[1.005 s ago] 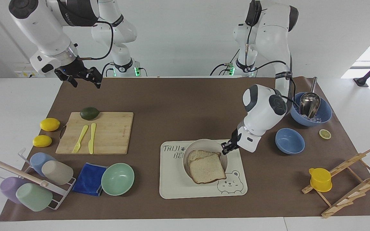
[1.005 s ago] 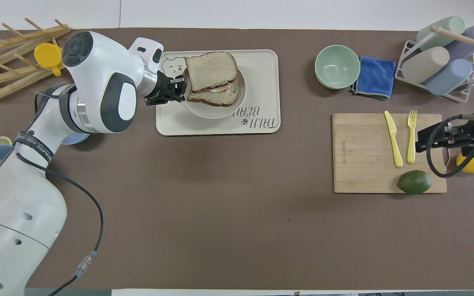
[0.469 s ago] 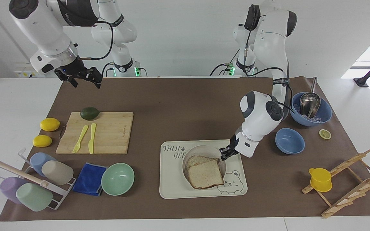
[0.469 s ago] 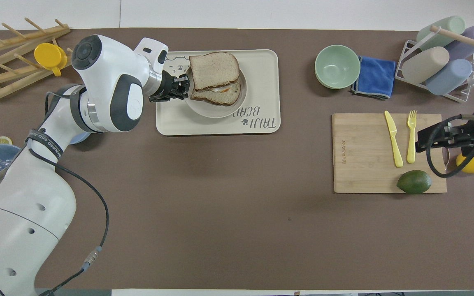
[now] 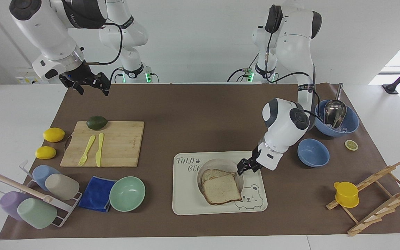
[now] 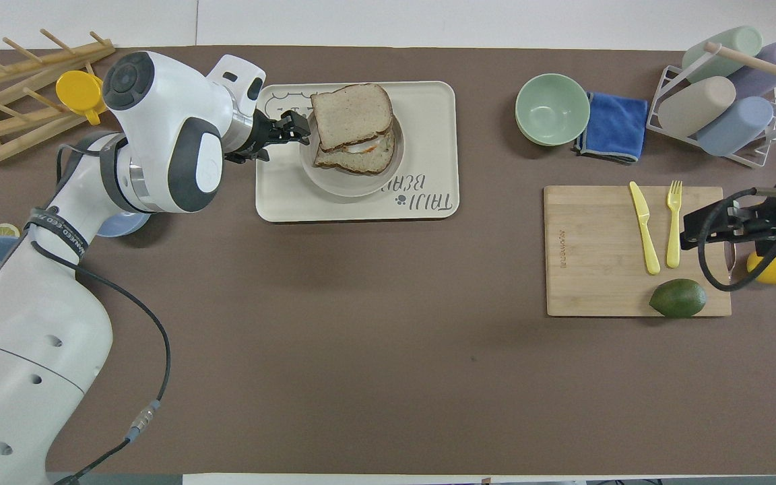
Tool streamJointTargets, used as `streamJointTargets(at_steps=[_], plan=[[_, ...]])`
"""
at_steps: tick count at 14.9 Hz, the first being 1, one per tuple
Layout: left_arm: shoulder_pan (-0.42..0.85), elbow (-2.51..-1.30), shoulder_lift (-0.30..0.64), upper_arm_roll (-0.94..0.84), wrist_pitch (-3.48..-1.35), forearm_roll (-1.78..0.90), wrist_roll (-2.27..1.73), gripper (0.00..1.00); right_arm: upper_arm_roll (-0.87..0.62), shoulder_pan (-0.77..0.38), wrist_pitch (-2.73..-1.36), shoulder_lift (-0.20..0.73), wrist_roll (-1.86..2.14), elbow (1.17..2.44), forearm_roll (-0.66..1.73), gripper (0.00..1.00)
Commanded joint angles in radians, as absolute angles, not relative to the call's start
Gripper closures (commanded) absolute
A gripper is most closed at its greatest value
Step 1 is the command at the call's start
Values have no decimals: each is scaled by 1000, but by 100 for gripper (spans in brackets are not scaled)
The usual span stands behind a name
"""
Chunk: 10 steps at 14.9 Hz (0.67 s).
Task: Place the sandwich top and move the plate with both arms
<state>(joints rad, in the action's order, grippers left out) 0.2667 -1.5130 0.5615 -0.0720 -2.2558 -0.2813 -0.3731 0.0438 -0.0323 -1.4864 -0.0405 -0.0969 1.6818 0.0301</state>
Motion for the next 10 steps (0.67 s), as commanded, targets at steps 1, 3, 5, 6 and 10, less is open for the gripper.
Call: streamJointTargets(at_steps=[1,3,5,6,10], plan=[[239,-1532,474,-45,-2195,-261,-359,0,37,-21,-1477,-49,-84,1687,32,0],[236,-1532,419,-6,-2128,-244,-347,0,37,-21,-1477,-49,-84,1687,32,0],[235,-1532,371,3,-2060,-157,-330,0,37,-21,-1477,-49,-84,1687,32,0],[235,-1532,353,3,-2034,-106,-325,0,37,-21,-1477,-49,-83,1687,32,0],[227,-1523,279,3,-1912,-25,-316,0,37,-21,-1479,-49,-84,1687,32,0]])
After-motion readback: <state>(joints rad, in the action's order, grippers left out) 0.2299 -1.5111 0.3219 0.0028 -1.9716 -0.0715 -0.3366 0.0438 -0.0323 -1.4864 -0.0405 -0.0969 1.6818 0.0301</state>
